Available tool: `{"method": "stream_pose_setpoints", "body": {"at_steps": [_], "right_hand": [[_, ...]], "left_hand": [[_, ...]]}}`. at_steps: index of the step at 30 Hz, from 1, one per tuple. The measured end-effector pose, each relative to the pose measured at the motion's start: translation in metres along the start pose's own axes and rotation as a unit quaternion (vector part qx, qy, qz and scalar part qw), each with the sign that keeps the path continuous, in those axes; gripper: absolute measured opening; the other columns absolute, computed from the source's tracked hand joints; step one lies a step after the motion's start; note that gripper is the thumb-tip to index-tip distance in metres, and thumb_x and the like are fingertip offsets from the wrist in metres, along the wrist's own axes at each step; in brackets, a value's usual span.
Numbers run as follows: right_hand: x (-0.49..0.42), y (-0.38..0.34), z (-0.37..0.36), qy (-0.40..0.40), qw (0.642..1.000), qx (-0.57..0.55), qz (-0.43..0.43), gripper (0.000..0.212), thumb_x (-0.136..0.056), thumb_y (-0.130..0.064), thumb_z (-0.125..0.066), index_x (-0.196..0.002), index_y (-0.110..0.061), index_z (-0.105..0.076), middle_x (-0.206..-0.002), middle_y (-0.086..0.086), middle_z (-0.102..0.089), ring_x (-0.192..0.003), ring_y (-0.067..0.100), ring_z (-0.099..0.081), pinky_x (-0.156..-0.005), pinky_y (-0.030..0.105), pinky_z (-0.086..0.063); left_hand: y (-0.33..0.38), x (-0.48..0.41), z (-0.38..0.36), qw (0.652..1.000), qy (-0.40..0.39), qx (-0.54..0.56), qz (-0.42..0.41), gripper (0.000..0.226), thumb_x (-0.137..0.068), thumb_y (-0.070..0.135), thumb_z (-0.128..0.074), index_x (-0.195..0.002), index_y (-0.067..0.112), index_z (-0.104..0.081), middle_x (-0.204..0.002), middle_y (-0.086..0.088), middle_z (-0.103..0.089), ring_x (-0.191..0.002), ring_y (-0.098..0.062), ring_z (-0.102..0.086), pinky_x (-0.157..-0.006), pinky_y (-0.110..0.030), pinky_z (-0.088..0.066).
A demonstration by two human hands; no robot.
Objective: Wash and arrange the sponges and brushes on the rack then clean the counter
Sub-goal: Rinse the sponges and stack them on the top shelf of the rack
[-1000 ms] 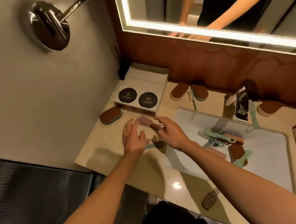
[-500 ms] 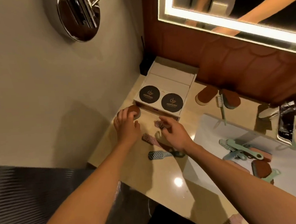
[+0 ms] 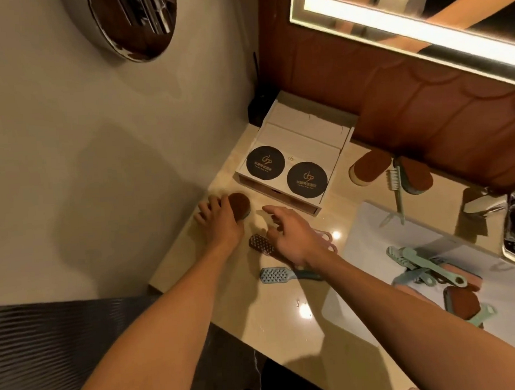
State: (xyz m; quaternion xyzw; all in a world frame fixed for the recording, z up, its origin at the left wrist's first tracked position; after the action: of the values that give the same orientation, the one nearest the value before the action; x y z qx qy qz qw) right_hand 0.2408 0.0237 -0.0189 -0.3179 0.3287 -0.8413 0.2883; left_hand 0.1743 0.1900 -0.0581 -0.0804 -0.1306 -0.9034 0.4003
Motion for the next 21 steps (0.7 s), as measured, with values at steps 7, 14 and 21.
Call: {"method": "stream_pose_setpoints", "body": {"at_steps": [7, 14, 21], "right_hand": [[0.000, 0.000, 0.038, 0.095, 0.995, 0.011, 0.041, 0.041, -0.096, -0.020, -0.052, -0.137, -0.025, -0.053, -0.133, -0.005, -0.058, -0.116, 0.012, -0.057, -0.101, 0.032, -0.051], [0.017, 0.007, 0.083, 0.164, 0.984, 0.014, 0.063, 0.034, -0.094, -0.023, -0.049, -0.126, -0.033, -0.056, -0.122, -0.013, -0.059, -0.108, 0.002, -0.053, -0.092, 0.020, -0.044], [0.025, 0.056, 0.140, 0.209, 0.977, 0.030, 0.016, 0.039, -0.095, -0.019, -0.052, -0.133, -0.026, -0.053, -0.130, -0.005, -0.056, -0.118, 0.013, -0.055, -0.101, 0.037, -0.051]], "left_hand": [[0.020, 0.032, 0.042, 0.977, 0.126, 0.165, -0.054, 0.068, -0.069, 0.043, -0.079, -0.125, 0.024, -0.046, -0.120, -0.002, -0.043, -0.102, -0.026, -0.053, -0.085, -0.040, -0.047], [0.092, 0.070, 0.049, 0.946, 0.100, 0.275, -0.136, 0.067, -0.070, 0.040, -0.080, -0.123, 0.032, -0.039, -0.118, 0.008, -0.028, -0.102, -0.017, -0.049, -0.073, -0.026, -0.049], [0.161, 0.077, 0.060, 0.944, 0.099, 0.238, -0.207, 0.069, -0.078, 0.046, -0.075, -0.135, 0.025, -0.043, -0.118, 0.002, -0.049, -0.092, -0.014, -0.054, -0.074, -0.029, -0.051]]}}
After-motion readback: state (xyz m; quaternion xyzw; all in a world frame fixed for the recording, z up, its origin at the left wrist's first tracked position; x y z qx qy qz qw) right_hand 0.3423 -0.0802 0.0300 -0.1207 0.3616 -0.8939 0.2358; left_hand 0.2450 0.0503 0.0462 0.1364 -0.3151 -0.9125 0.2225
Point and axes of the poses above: each hand's wrist, its own x-axis away from the middle knuckle, its own z-axis out of the back of the hand, y = z × x, the point moved 9 cm from there along -x, towards the middle knuckle
